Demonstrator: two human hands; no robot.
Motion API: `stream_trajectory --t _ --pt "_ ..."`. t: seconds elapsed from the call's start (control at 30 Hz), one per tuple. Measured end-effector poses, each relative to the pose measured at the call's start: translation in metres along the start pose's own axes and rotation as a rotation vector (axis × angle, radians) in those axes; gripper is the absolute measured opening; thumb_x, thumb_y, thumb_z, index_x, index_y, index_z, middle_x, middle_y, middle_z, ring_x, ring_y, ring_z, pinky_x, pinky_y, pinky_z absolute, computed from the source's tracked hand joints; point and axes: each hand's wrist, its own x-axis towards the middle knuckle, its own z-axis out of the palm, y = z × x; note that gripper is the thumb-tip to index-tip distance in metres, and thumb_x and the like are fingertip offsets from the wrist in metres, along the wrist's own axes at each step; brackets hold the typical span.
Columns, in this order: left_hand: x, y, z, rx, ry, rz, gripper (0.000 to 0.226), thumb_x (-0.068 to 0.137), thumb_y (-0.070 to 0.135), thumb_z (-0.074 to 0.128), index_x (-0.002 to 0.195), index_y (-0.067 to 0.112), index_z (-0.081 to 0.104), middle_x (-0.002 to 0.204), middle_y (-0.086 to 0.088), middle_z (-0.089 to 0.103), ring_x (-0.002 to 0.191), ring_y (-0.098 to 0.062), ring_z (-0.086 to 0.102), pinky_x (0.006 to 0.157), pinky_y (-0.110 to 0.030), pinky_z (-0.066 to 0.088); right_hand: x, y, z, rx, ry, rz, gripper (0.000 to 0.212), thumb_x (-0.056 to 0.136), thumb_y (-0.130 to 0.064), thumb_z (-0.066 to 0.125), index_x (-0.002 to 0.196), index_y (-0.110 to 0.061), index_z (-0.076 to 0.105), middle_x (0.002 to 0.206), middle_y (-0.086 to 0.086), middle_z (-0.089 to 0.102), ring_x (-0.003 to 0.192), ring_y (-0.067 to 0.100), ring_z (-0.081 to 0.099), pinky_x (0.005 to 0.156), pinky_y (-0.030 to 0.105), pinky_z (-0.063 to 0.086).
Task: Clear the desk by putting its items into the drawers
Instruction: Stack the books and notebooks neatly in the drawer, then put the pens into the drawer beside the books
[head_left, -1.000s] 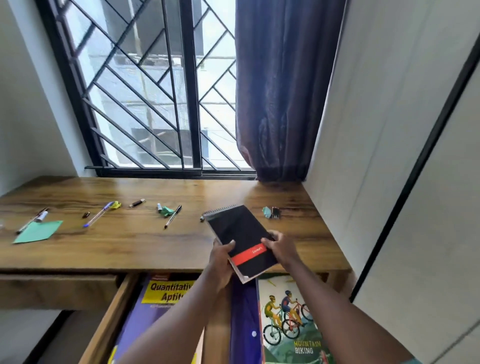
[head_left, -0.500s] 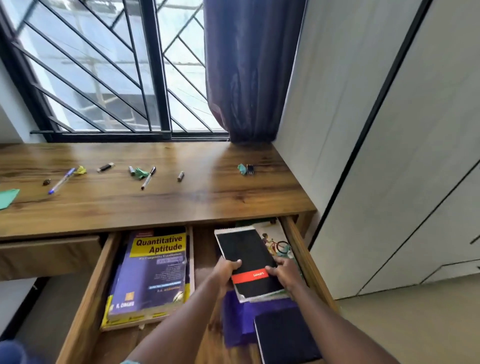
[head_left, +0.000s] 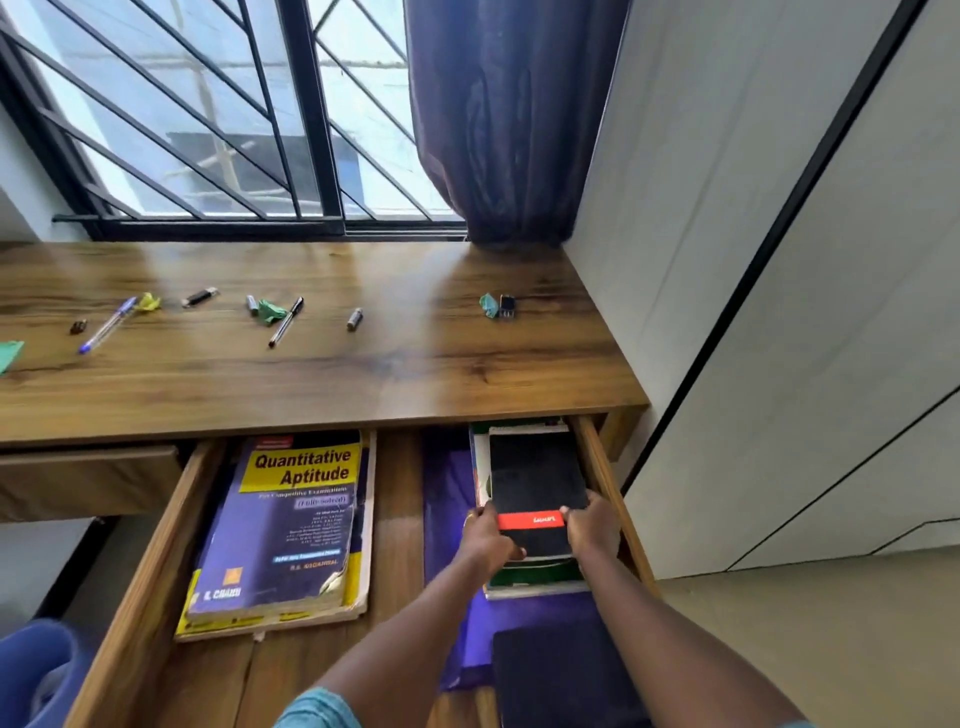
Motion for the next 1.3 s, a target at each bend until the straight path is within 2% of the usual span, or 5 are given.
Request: stream_trajectory --t 0.3,0.6,0.83,1.07,1.3 --pt "0.008 0.003 0.013 0.365 0.041 0.056 0.087 0.08 0.011 0.072 0.149 0.012 0.018 0.145 -0.01 0.022 0.129 -0.026 0.036 0.11 -0.03 0.037 -0.001 0.001 0.008 -0.281 0.062 -0.191 0.04 0.096 -0.015 0.049 0.134 -0.006 0.045 0.121 0.016 0.06 0.109 0.031 0.06 0.072 0.029 0.045" --pt "-0.004 0.007 0.01 0.423 0.072 0.088 0.052 0.081 0.015 0.069 0.129 0.012 0.046 0.135 -0.008 0.034 0.114 -0.026 0.049 0.1 -0.031 0.044 -0.014 -0.018 0.025 -0.577 0.126 -0.398 0.041 0.091 -0.017 0.047 0.13 -0.01 0.049 0.131 0.01 0.053 0.125 0.026 0.045 0.1 0.033 0.042" --pt "-0.022 0.0 -0.043 0.36 0.263 0.059 0.036 0.089 0.016 0.05 0.125 0.009 0.055 0.133 -0.011 0.044 0.121 -0.028 0.049 0.101 -0.03 0.039 -0.029 -0.054 0.066 -0.527 0.056 -0.723 0.026 0.07 -0.008 0.045 0.081 -0.001 0.067 0.084 0.016 0.066 0.081 0.035 0.063 0.068 0.038 0.052" --pt "-0.061 -0.02 -0.121 0.294 0.495 0.037 0.044 0.093 0.011 0.045 0.137 0.008 0.047 0.143 -0.011 0.039 0.133 -0.025 0.037 0.111 -0.029 0.029 -0.093 -0.093 0.114 -0.448 -0.056 -0.894 0.031 0.063 -0.016 0.036 0.067 -0.003 0.064 0.07 0.015 0.064 0.063 0.034 0.062 0.052 0.033 0.051" --pt "-0.106 -0.067 -0.206 0.252 0.597 -0.006 0.044 0.093 0.012 0.045 0.137 0.008 0.047 0.142 -0.01 0.041 0.135 -0.025 0.035 0.112 -0.027 0.026 -0.183 -0.14 0.167 -0.473 -0.142 -0.932 0.026 0.044 -0.006 0.081 0.066 -0.006 0.067 0.065 0.012 0.065 0.057 0.032 0.064 0.047 0.031 0.051"
